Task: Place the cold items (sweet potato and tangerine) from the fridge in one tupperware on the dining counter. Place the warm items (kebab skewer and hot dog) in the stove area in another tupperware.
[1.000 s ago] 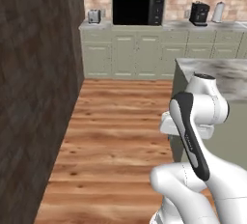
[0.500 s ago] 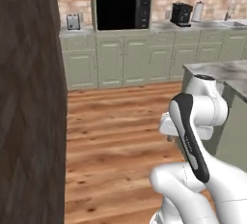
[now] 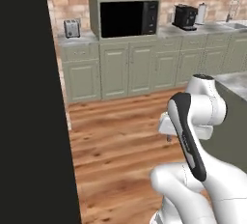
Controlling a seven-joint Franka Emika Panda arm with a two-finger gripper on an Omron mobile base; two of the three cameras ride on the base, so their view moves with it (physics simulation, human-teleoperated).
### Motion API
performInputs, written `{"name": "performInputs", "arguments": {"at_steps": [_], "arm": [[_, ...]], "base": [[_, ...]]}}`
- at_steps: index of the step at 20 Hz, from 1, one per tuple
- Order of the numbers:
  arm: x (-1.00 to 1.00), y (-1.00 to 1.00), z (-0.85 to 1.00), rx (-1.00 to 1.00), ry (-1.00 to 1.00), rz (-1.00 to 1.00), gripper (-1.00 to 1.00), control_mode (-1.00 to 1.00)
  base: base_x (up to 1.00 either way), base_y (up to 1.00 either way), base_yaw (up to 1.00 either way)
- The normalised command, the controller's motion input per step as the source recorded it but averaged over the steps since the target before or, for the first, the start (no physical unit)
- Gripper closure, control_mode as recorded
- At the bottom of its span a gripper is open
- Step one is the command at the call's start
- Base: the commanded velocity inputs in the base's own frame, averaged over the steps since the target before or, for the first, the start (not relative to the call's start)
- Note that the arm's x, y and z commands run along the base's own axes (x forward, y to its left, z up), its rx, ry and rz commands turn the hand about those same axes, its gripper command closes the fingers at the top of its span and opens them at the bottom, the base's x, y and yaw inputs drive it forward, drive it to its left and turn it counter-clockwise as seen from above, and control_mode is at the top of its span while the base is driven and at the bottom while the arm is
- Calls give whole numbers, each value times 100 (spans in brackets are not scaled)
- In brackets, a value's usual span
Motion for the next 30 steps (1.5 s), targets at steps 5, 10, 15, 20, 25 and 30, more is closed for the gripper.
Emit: {"name": "performInputs", "arguments": {"at_steps": [5,10,15,20,25,30], "arm": [[0,0,0,0,0,0,-100,100],[0,0,0,0,0,0,-100,100],[0,0,0,0,0,0,-100,100],[0,0,0,0,0,0,-100,100],[0,0,0,0,0,0,-100,100],[0,0,0,0,0,0,-100,100]], "base": [[100,-12,-18],[100,7,-32],[100,43,-58],[97,65,-65],[100,72,-61],[100,52,-49]]}}
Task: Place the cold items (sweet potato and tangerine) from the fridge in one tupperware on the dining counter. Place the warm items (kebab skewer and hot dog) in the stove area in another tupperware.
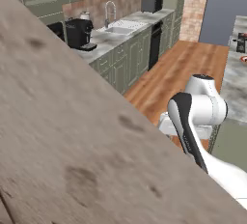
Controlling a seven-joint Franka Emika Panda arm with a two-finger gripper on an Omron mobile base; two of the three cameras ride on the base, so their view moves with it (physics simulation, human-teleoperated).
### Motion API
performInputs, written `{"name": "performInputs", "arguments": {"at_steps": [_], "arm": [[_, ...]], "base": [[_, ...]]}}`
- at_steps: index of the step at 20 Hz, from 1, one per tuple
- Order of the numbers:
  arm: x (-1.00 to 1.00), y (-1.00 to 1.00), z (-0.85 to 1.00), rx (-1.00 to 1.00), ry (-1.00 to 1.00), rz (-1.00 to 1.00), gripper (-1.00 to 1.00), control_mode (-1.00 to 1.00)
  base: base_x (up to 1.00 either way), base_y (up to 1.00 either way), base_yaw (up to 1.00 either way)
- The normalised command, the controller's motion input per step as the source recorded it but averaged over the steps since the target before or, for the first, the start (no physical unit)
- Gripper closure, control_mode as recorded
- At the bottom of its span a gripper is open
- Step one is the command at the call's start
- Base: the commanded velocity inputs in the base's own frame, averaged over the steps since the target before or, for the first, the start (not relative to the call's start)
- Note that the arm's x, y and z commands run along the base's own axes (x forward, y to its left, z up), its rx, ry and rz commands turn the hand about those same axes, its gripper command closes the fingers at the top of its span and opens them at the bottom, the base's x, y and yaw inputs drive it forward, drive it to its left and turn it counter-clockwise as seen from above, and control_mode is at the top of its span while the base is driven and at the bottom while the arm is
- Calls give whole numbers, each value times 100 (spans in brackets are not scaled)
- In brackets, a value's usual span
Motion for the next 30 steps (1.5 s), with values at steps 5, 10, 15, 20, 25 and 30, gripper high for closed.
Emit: {"name": "performInputs", "arguments": {"at_steps": [5,10,15,20,25,30], "arm": [[0,0,0,0,0,0,-100,100],[0,0,0,0,0,0,-100,100],[0,0,0,0,0,0,-100,100],[0,0,0,0,0,0,-100,100],[0,0,0,0,0,0,-100,100],[0,0,0,0,0,0,-100,100]], "base": [[100,23,-40],[100,11,-30],[99,62,-52],[92,75,-57],[93,20,-55],[94,12,-57]]}}
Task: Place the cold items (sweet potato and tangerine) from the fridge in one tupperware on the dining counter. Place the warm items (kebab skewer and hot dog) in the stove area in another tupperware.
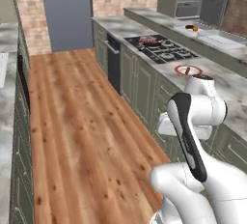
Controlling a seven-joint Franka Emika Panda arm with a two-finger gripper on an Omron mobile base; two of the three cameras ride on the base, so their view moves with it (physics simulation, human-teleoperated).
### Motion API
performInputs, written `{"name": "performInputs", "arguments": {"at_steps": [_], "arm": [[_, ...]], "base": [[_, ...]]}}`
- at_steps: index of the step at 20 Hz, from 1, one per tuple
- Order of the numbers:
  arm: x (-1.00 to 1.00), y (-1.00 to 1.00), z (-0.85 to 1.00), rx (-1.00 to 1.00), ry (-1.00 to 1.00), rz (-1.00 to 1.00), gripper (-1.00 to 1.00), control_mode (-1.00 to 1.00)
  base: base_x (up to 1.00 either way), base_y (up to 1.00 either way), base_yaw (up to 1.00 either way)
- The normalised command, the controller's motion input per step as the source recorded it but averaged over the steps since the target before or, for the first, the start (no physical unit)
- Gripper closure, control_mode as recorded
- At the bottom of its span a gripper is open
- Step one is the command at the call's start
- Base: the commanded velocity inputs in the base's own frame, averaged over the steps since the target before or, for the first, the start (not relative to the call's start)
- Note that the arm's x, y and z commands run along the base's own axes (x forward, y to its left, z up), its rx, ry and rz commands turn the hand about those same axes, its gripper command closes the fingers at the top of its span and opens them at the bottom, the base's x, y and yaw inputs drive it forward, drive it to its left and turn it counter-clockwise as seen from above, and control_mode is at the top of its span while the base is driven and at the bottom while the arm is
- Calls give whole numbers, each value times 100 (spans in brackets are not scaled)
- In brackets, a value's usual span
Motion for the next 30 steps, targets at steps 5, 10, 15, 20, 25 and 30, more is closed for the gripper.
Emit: {"name": "performInputs", "arguments": {"at_steps": [5,10,15,20,25,30], "arm": [[0,0,0,0,0,0,-100,100],[0,0,0,0,0,0,-100,100],[0,0,0,0,0,0,-100,100],[0,0,0,0,0,0,-100,100],[0,0,0,0,0,0,-100,100],[0,0,0,0,0,0,-100,100]], "base": [[81,70,-36],[82,41,-9],[100,1,0],[100,0,0],[97,1,-4],[100,25,-16]]}}
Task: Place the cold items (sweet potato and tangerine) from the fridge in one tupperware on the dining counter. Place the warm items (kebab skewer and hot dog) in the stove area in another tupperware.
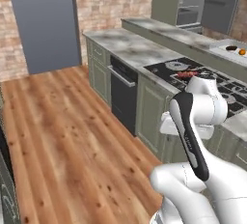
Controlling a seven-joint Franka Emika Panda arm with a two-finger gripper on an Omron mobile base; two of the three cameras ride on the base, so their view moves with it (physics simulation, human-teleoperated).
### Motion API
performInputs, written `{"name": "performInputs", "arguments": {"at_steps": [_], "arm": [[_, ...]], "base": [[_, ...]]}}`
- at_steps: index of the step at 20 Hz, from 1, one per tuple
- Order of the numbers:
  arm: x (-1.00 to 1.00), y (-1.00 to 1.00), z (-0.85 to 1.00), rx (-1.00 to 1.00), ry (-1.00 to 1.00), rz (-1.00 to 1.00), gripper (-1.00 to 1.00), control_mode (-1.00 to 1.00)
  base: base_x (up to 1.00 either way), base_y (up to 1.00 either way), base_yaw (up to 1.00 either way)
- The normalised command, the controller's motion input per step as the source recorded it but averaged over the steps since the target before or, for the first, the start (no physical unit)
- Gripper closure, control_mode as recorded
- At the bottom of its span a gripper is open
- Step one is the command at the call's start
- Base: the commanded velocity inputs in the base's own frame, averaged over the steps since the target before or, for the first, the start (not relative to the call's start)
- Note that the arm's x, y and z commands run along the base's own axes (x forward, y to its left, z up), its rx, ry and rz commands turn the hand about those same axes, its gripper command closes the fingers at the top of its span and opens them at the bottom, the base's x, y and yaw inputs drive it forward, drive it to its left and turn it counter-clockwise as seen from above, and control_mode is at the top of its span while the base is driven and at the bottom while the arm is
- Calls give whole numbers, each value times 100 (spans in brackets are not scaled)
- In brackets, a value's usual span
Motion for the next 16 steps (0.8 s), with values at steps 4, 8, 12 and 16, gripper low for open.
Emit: {"name": "performInputs", "arguments": {"at_steps": [4,8,12,16], "arm": [[0,0,0,0,0,0,-100,100],[0,0,0,0,0,0,-100,100],[0,0,0,0,0,0,-100,100],[9,16,-1,0,0,-6,-100,-100]], "base": [[92,28,-25],[65,32,-41],[40,45,-50],[23,52,-31]]}}
